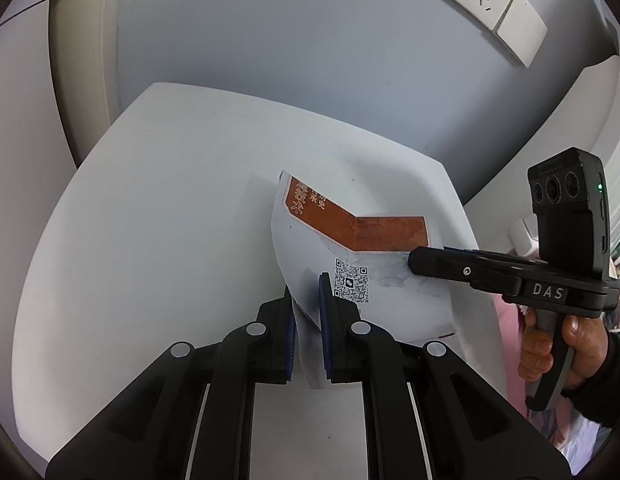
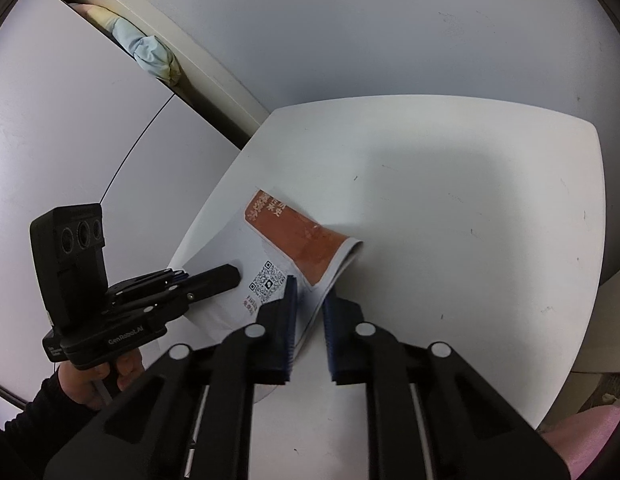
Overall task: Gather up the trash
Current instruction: 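Close the right tool on the paper packet edge, then lift the paper packet with the right tool and carry it toward the bin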
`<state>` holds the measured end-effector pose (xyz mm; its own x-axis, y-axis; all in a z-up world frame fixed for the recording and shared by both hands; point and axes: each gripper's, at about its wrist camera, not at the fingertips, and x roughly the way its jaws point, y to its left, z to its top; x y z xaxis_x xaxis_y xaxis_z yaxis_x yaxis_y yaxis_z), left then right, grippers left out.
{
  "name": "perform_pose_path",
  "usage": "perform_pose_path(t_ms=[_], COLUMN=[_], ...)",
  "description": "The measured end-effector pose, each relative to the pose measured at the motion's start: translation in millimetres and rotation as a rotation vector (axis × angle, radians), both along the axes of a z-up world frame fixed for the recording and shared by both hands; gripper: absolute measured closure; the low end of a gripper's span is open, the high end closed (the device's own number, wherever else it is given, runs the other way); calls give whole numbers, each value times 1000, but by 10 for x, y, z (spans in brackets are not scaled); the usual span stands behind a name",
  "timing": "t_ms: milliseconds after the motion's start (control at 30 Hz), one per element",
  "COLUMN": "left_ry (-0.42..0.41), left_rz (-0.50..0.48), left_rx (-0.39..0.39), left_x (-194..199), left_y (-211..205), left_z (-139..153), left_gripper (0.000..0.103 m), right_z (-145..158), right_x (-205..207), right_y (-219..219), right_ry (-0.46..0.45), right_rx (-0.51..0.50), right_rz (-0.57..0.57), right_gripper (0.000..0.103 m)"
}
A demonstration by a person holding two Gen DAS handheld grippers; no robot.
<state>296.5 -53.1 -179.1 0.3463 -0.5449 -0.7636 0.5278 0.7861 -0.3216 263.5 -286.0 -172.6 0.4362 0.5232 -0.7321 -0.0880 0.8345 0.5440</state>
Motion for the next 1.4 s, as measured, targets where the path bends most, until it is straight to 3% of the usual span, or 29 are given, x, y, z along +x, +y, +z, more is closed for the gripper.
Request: perform_pose_path(t_ms=[267,667,700,733,1100,1400], left_ry=[-28,-112,-120,-128,-201,-237], left_rz=[-4,17,20,23,95,149], left_rx=[-11,-13,-13,-12,-6,-3], left_x=[-102,-492,-548,-600,-1243,-1688], left_y=[-7,82,97,111,444,709], left_z=[139,664,718,764,1197,1373], left_gripper=[96,98,98,98,99,99], right_z=[187,695,724,768,1105,1235], right_x=[-64,-359,-384,-428,-885,-1288], right_y=[-9,120,127,148,456,767], right_ry=[-43,-122,-193,-215,-292,-320], right_rx=[-12,-13,-14,-16,-12,-22], right_rz=[3,46,143,168,266,335], right_gripper=[95,96,96,96,96,96])
